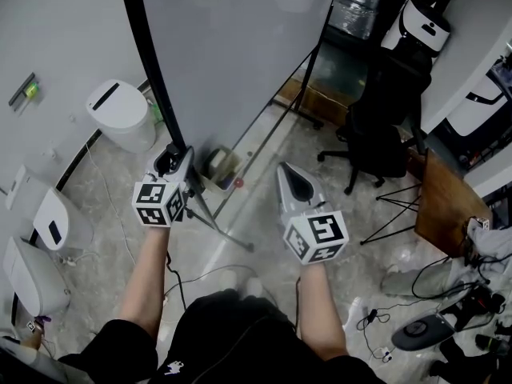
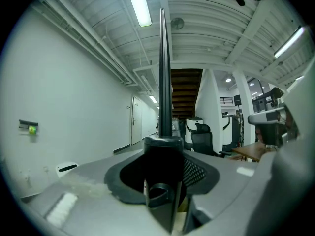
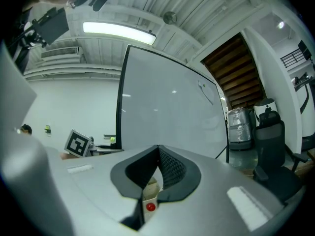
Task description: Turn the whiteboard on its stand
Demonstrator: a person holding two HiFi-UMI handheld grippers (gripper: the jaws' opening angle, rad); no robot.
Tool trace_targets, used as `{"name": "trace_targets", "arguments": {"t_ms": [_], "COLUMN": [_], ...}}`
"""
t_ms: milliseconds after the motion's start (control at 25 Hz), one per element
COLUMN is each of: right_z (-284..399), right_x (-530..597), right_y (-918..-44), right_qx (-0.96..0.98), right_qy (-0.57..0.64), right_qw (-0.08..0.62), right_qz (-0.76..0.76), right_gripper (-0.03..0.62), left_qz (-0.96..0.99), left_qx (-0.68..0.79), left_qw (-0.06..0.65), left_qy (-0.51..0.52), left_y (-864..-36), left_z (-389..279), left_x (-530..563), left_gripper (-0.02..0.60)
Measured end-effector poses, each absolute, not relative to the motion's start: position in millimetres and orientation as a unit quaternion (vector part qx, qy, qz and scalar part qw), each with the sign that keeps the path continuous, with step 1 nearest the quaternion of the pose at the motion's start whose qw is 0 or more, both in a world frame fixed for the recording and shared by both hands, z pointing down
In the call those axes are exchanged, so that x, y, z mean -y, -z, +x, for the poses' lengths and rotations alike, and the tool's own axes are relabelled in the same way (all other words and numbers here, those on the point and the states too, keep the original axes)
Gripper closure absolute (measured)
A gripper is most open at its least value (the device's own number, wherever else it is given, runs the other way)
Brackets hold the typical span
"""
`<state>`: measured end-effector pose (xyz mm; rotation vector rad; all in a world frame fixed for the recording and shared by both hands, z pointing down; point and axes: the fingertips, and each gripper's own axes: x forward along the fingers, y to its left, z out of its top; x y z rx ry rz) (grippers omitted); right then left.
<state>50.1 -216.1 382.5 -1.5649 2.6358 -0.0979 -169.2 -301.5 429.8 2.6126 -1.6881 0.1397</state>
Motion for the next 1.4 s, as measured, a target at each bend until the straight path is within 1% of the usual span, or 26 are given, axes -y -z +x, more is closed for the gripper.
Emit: {"name": "trace_targets", "arguments": {"t_ms": [640,1240,1360,1400], "right_z": [58.9,85.6,88.5,88.7], "right_x": [245.8,232.2,227.1,226.3], "right_y": [-376.9,-362.5,-364.8,-365.5], "right_qx": [-0.859,-0.849,-0.849,-0.85], "right_qy": [0.046,0.036,0.035,0.035], "right_qw": [0.023,0.037,0.039,0.039], "right_qz": [-0.51,-0.526,-0.525,-0.524], "right_gripper": [0.589,0.589,0.589,0.589], "left_qz": [0.834,0.838,0.833,0.832], "left_qx": [0.548,0.543,0.551,0.554], "left_qw": [0.041,0.021,0.008,0.003], "left_qy": [-0.041,-0.043,-0.041,-0.041], "left_y": [-416.7,-411.8,-410.9,-410.0], "left_z": [-169.3,-168.0,-168.9,-169.3], "left_x": [300.3,295.2,290.2,288.1], "left_gripper": [0.399,0.394,0.382,0.357]}}
